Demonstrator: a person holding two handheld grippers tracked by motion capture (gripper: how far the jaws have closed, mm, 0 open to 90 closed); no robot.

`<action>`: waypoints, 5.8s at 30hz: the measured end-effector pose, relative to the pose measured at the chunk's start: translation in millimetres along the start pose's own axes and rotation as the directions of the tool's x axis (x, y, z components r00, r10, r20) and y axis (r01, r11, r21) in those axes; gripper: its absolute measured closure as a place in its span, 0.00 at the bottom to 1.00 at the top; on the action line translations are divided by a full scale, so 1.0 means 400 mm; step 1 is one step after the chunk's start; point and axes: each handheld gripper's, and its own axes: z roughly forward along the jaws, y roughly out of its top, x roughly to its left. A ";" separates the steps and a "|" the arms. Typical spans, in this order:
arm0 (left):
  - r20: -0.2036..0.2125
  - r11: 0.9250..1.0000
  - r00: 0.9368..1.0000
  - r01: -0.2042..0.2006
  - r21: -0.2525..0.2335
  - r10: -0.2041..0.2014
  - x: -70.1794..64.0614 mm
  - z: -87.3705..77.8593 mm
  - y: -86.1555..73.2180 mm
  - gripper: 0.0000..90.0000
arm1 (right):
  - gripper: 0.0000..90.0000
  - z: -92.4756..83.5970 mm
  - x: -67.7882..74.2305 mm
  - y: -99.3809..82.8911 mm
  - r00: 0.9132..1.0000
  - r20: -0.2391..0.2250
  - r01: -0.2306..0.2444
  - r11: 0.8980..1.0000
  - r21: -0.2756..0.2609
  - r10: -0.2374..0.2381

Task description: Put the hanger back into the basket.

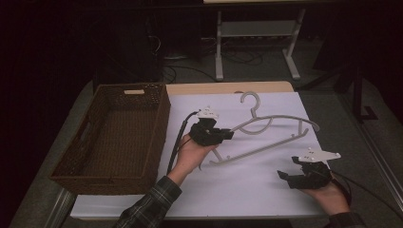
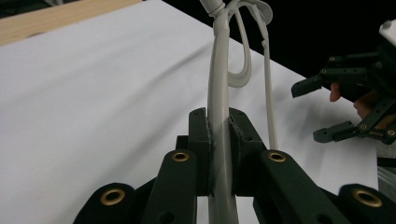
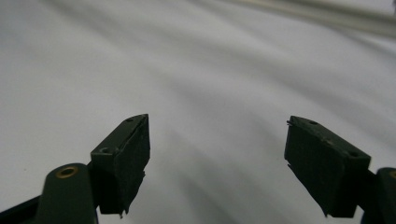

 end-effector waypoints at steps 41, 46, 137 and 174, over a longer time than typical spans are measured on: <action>-0.214 0.998 0.975 0.055 -0.038 -0.062 0.125 -0.340 0.114 0.91 | 0.21 0.005 -0.005 -0.002 1.000 0.005 -0.031 1.000 0.002 0.031; -0.235 0.997 0.970 0.053 -0.049 -0.063 0.138 -0.377 0.116 0.91 | 0.21 0.005 -0.005 -0.002 0.999 0.007 -0.034 0.999 0.002 0.034; -0.568 0.984 0.805 0.165 -0.066 -0.173 0.315 -0.907 -0.220 0.91 | 0.21 0.022 -0.013 0.003 0.999 0.027 -0.036 0.999 0.022 0.035; -0.537 0.970 0.824 0.240 0.046 -0.178 0.412 -0.771 -0.280 0.88 | 0.21 0.023 -0.014 0.004 0.999 0.032 -0.041 0.999 0.022 0.040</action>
